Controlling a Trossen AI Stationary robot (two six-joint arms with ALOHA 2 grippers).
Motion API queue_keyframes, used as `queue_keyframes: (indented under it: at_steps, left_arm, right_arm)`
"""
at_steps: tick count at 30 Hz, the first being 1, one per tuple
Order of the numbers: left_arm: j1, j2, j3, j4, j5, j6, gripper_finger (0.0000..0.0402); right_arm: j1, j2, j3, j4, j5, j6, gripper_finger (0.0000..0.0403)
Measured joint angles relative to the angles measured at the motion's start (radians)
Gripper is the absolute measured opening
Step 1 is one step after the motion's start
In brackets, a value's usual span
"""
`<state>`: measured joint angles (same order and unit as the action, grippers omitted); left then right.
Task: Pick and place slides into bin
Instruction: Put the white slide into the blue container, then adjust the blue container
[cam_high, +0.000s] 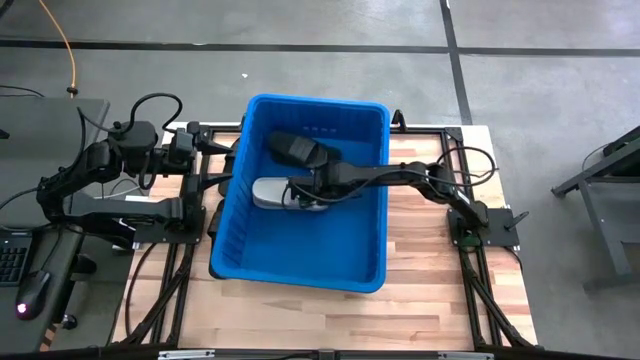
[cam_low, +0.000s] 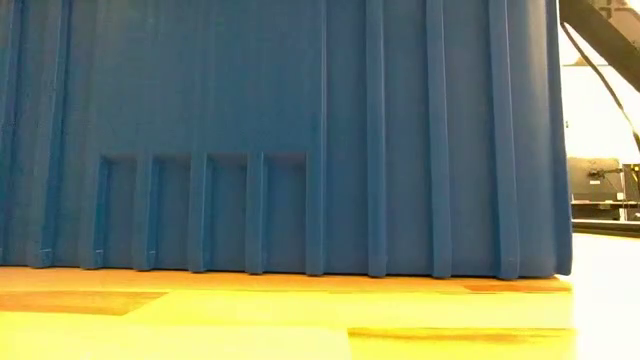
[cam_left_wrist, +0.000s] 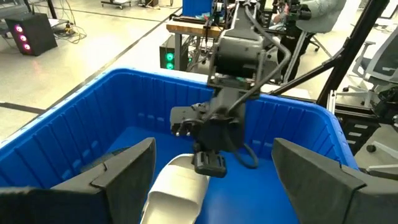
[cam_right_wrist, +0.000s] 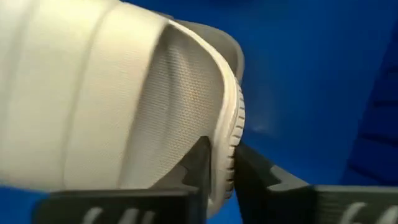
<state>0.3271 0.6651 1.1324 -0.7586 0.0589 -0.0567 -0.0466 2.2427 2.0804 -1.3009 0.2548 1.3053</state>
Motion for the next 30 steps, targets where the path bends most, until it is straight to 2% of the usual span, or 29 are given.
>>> queue_keyframes:
  at_steps: [6,12,15,18,21,24,26,30]
  left_arm:
    - [0.0,0.0,0.0,0.001,0.0,-0.001,0.031]
    - [0.0,0.0,0.0,0.001,0.0,0.0,0.031]
    - [0.0,0.0,0.0,0.001,0.0,0.0,0.031]
    - [0.0,0.0,0.0,0.003,0.0,0.0,0.031]
    - [0.0,0.0,0.0,0.006,0.0,0.0,0.031]
    - [0.0,0.0,0.0,0.007,0.0,0.0,0.031]
    - [0.0,0.0,0.0,0.007,0.0,0.0,0.031]
    - [0.0,0.0,0.0,0.008,0.0,0.0,0.031]
  right_arm:
    - [-0.039,0.003,-0.002,-0.073,-0.027,-0.078,0.0157]
    - [-0.05,0.003,-0.002,-0.2,0.049,-0.085,0.0268]
    - [-0.058,0.003,-0.002,-0.232,0.042,-0.13,0.0305]
    - [-0.065,0.003,-0.002,-0.236,0.038,-0.159,0.032]
    - [-0.074,0.003,-0.002,-0.238,0.007,-0.206,0.0305]
    - [-0.078,0.003,-0.002,-0.241,0.002,-0.233,0.0253]
    - [-0.078,0.003,-0.002,-0.241,-0.004,-0.254,0.0198]
    - [-0.078,0.003,-0.002,-0.24,-0.006,-0.281,0.0048]
